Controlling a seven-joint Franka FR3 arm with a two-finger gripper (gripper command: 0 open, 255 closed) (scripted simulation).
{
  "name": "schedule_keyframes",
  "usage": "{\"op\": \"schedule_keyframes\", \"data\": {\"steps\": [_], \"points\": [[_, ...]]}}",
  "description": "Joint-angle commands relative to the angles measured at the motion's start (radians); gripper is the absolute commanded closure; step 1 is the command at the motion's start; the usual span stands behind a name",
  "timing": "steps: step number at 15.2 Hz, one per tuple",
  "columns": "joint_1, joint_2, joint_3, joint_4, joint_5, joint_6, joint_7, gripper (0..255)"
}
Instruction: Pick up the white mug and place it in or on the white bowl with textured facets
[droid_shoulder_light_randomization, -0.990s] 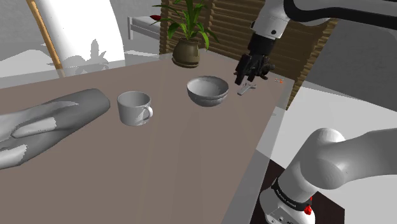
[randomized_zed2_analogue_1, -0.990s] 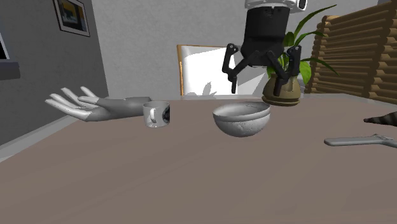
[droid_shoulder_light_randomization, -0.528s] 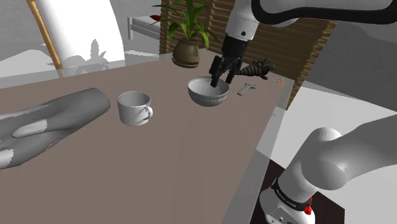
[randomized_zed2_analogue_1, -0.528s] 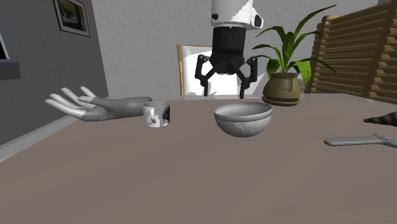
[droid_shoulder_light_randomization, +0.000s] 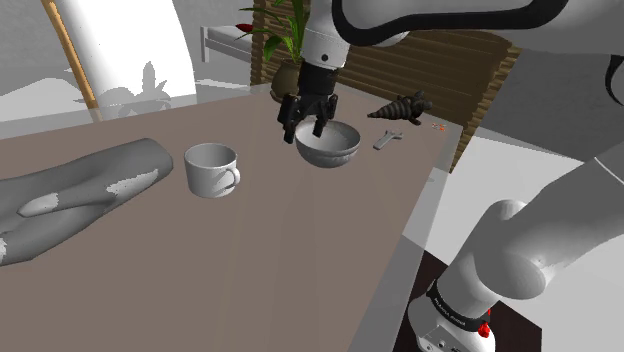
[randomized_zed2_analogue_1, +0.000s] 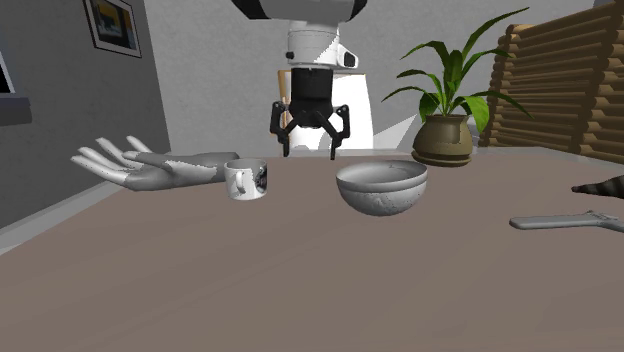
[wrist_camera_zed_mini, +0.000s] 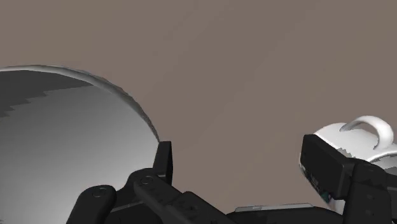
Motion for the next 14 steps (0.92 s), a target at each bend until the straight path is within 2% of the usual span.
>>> {"op": "schedule_keyframes", "data": {"steps": [1, 11, 14], "points": [[0.007, 0.082, 0.027, 0.068, -0.009, 0.011, 0.038, 0], [0.074, 0.464, 0.115, 0.420, -0.107, 0.015, 0.210, 0], [0.076, 0.468, 0.114, 0.385, -0.108, 0.054, 0.211, 0]]}}
